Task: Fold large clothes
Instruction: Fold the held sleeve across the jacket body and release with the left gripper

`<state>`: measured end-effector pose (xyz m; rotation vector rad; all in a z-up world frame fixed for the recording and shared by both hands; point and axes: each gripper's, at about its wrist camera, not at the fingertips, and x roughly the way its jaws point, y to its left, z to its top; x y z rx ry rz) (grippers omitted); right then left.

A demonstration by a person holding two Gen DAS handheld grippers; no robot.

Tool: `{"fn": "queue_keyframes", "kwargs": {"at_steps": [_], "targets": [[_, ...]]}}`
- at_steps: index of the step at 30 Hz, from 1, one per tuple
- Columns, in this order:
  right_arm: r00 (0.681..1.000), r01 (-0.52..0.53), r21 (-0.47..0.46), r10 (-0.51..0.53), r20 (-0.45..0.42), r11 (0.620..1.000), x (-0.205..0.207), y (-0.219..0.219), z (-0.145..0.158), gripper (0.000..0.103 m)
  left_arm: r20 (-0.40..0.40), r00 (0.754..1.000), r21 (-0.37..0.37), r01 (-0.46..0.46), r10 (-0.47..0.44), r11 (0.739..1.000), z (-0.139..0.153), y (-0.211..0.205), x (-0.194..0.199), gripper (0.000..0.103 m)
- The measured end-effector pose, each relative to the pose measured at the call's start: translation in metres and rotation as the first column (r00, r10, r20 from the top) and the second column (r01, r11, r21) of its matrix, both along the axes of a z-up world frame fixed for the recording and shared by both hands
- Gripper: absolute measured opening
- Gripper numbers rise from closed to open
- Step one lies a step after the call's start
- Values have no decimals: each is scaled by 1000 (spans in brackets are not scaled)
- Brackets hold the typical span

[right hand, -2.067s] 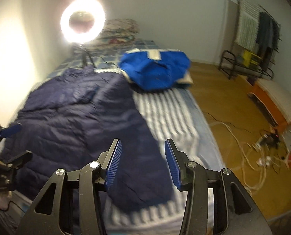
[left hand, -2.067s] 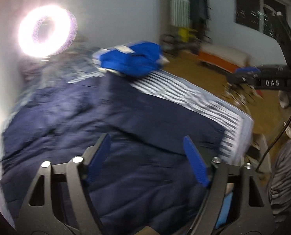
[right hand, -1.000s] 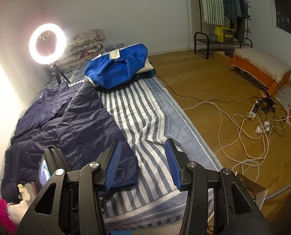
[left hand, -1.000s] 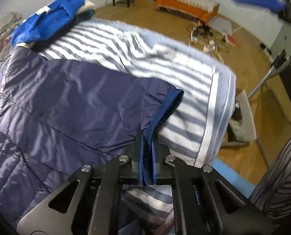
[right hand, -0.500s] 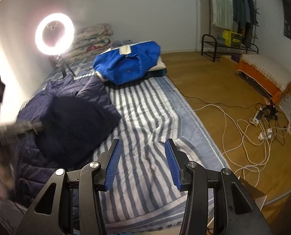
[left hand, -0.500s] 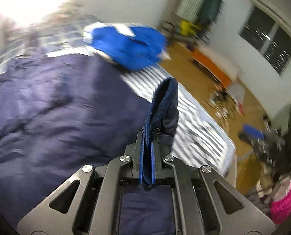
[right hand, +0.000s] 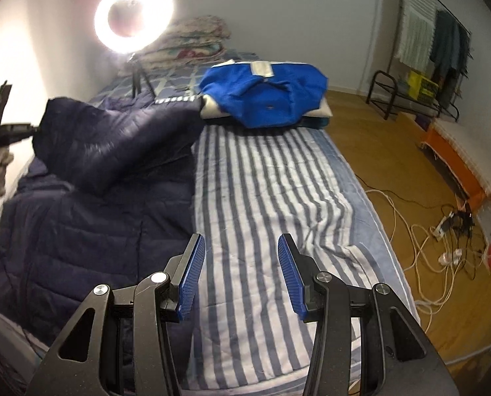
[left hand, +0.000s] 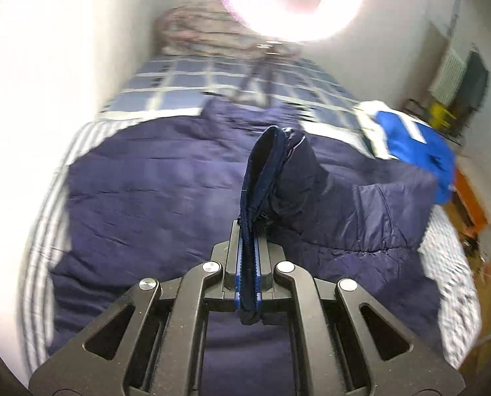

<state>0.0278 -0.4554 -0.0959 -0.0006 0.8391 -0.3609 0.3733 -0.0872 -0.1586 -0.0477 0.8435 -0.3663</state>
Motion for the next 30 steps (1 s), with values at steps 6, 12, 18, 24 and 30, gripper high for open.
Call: {"fn": "queue_keyframes", "kwargs": {"at_steps": [6,12,18,24,30], "targets": [[999,25,-6,-25,-34,1000,7,5,-4,45,-29,994,10,-104,104,995,-34,42,42,3],[997,19,-37,-22,-74,999,14,16,-11,45,-73,985,-28,-156,153,987,-66,64,67,3],[995,10,-48,-14,-95,999,20,23,-16,45,-107,973,2,-204,203,979,-84,71,82,3],[995,-1,-51,-4,-99,999,21,30,-17,45,-117,964,86,-230,239,969,-95,68,108,23],[995,-3,-34,0,-95,999,23,30,-20,45,-77,939,229,-310,335,923,-92,80,104,63]]}}
